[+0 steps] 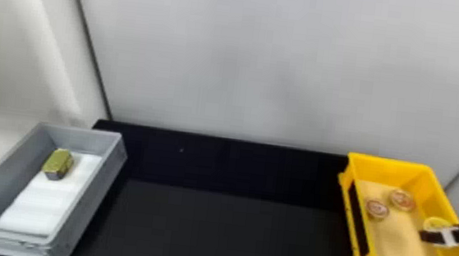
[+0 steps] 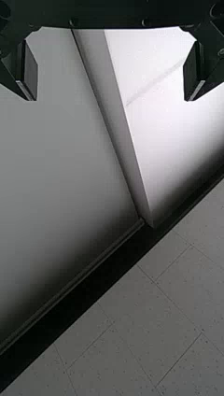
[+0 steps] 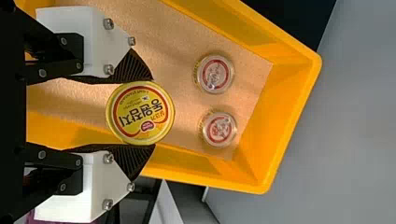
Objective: Pick up the round yellow can and place it in the yellow rectangular box
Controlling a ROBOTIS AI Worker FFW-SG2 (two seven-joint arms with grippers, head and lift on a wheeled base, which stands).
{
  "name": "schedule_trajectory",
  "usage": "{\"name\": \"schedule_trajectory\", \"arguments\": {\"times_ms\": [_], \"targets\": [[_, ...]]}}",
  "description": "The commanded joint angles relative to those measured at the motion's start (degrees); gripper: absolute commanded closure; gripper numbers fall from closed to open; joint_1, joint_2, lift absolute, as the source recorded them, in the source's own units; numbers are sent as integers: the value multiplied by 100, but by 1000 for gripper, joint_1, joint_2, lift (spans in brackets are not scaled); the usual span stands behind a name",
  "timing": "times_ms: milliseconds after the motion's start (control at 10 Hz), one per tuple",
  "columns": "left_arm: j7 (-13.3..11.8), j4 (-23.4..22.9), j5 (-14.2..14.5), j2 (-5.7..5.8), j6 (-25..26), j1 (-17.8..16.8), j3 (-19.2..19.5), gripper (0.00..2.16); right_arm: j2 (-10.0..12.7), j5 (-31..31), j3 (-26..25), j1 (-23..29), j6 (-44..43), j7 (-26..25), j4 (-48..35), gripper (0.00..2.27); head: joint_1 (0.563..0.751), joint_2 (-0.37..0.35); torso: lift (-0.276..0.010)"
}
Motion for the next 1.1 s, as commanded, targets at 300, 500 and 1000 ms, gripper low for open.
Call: {"name": "schedule_trajectory", "arguments": {"times_ms": [300,500,1000], "targets": [[1,29,0,-42,-60,-30,-20,108,-34,-1803,-87,14,2,-1180,1083,681,663,54,-10],[1,47,0,-51,-69,-48,-47,108,-52,-2225,-87,5,-42,-1479,1276,681,663,54,-10],[1,64,-9,-51,-78,-65,-64,108,-43,-2313,54,-56,257,-1769,1162,219,663,54,-10]]}}
